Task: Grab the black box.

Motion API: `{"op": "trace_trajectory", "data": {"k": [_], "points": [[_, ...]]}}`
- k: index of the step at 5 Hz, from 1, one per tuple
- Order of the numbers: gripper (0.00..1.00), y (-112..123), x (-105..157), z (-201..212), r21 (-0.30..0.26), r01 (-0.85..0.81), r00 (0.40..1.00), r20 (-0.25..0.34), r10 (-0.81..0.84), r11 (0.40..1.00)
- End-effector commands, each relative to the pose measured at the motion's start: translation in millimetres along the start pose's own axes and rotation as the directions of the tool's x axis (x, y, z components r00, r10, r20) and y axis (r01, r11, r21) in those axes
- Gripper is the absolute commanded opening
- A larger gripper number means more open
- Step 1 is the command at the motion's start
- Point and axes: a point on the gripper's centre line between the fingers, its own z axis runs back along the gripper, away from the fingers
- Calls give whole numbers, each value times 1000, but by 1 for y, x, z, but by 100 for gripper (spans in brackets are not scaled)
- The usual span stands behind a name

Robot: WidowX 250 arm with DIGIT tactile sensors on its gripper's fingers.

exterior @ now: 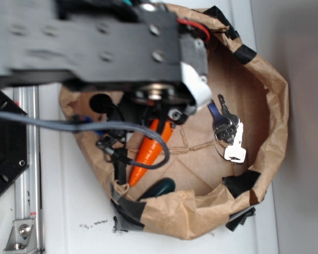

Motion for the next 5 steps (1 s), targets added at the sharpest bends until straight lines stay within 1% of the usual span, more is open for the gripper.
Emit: {"op": "trace_trajectory", "data": {"k": [1,2,3,4,5], "points": [[100,-5,11,-42,5,128,990,-65,-128,992],[100,0,4,-55,-33,149,987,-54,-151,988],[100,0,18,-71,-61,181,976,-111,-187,982],[0,3,16,-67,-44,110,990,-84,-114,993],[0,7,10,-42,6,38,999,-38,-38,999]]}}
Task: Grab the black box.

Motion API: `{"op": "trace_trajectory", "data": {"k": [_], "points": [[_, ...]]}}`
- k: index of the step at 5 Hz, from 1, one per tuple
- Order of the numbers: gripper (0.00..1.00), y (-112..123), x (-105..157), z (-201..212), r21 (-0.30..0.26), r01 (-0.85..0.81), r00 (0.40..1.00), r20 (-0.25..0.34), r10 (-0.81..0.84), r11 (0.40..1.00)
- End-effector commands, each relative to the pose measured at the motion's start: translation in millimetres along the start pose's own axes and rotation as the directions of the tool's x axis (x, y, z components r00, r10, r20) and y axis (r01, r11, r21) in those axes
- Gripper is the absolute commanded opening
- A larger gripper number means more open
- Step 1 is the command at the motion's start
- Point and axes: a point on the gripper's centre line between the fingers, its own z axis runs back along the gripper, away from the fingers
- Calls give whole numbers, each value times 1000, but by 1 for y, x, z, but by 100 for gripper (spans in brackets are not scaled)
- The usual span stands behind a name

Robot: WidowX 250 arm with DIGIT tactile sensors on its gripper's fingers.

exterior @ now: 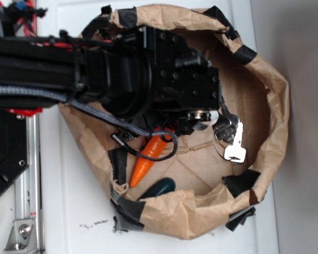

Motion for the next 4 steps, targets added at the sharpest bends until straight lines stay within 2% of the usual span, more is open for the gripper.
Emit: {"op": "trace_trajectory", "data": {"k": [1,2,3,4], "points": [[0,-1,-13,81,156,-190,970,179,162,969],[0,-6,-19,131,113,-329,913,292,285,937],[0,-5,-22,163,-38,-430,872,242,425,902],[0,-10,-26,155,-161,-486,798,317,512,859]]}}
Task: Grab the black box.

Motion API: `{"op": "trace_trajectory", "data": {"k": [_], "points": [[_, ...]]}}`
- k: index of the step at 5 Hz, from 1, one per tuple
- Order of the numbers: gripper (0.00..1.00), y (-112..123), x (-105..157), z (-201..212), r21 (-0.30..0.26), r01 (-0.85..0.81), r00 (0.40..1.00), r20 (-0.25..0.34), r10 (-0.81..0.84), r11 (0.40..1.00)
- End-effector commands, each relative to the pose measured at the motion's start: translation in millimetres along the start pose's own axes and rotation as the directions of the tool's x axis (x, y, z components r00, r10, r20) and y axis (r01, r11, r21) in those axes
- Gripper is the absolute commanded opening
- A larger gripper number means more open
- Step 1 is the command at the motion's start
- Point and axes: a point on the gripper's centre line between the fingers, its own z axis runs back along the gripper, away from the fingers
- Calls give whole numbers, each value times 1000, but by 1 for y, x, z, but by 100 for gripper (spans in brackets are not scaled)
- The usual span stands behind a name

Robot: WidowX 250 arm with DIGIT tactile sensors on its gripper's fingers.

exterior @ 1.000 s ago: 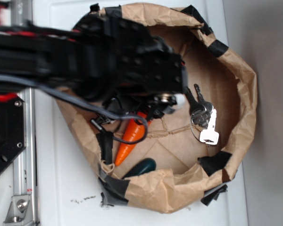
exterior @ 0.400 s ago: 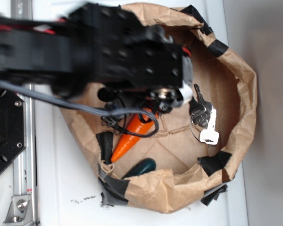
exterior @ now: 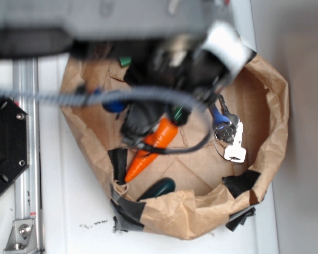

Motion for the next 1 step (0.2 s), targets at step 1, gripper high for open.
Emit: {"op": "trace_trajectory", "data": {"k": [1], "points": [[0,-4,0,3,-61,-142,980,134,150,988]]}}
